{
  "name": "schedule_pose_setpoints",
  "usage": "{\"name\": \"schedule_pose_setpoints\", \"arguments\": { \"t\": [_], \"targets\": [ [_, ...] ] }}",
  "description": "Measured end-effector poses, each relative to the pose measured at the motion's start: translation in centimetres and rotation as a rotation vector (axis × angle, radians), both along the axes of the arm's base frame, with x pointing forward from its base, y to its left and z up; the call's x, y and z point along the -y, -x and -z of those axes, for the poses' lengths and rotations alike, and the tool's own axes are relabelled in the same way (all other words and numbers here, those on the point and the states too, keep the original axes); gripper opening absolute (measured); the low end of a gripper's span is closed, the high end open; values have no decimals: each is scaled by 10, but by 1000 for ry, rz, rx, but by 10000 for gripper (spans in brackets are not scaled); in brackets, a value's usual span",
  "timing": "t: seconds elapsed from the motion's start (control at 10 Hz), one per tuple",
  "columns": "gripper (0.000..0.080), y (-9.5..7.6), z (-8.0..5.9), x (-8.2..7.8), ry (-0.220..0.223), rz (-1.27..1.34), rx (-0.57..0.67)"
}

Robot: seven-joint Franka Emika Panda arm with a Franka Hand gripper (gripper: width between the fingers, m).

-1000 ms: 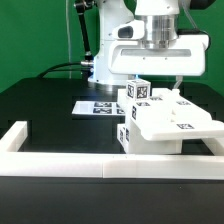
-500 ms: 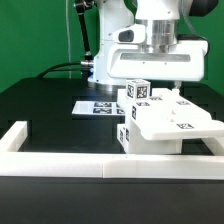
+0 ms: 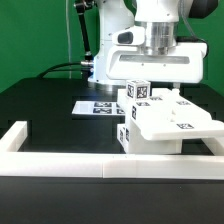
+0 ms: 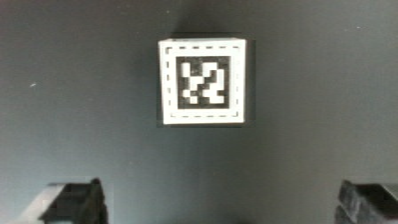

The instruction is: Assemble chair

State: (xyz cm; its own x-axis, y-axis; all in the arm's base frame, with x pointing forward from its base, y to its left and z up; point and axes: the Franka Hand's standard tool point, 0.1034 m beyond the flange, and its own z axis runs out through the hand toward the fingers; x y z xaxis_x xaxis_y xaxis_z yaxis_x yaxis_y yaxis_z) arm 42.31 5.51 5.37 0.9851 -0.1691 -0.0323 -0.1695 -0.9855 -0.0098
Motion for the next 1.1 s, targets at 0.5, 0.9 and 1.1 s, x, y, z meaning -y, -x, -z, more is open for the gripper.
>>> {"name": "schedule_pose_setpoints", "arguments": {
  "t": [0.5, 0.9, 1.1],
  "targets": [
    [649, 5, 14, 0, 28, 5, -3],
    [649, 8, 16, -6, 25, -7, -8],
    [649, 10, 15, -4, 23, -5, -9]
  ]
}}
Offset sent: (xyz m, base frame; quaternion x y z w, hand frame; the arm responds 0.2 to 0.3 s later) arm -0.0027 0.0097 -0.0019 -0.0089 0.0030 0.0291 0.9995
